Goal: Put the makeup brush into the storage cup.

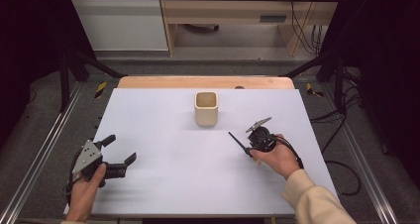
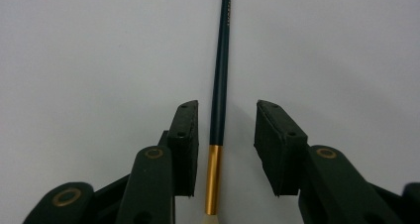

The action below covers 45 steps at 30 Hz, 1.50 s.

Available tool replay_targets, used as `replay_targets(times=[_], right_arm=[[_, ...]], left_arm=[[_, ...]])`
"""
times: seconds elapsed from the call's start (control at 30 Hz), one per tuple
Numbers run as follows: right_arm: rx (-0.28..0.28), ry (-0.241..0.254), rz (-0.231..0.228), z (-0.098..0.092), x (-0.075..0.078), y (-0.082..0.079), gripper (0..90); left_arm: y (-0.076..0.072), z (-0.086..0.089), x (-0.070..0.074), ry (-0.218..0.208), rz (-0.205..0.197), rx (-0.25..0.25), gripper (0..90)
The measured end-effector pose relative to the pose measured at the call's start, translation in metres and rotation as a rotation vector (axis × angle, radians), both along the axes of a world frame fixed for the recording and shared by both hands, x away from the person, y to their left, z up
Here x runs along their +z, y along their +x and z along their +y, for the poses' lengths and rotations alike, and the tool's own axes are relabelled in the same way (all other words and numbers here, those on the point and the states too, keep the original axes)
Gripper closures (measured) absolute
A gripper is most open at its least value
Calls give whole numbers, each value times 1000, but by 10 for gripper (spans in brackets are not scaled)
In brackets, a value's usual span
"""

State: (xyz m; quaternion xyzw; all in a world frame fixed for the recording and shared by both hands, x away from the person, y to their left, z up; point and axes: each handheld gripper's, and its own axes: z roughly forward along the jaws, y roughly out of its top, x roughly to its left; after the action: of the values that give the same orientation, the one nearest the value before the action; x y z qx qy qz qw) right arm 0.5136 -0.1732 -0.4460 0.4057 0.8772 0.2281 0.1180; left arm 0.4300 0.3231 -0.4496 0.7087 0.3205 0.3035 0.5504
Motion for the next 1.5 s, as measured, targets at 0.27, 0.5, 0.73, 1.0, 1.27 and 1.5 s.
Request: replay_targets(times=[0.27,0.5,0.73,1.0,1.27,1.5], right_arm=[[1,-3,21,0,-6,-1,665],[-1,-15,22,-1,-7,0,717],[5,-17,38,0,-7,0,780],[16,-19,45,0,-9,-1,840],[35,-19,12,-3,-7,-3,842],[61,-12,-4,-4,-6,-4,842]], left_arm=[[0,0,0,1,0,-1,4],[0,0,0,1,0,-2,4],[0,0,0,2,-2,0,4],[0,1,0,0,-2,1,4],[0,1,1,1,-4,2,4],[0,2,1,-1,-7,9,4]])
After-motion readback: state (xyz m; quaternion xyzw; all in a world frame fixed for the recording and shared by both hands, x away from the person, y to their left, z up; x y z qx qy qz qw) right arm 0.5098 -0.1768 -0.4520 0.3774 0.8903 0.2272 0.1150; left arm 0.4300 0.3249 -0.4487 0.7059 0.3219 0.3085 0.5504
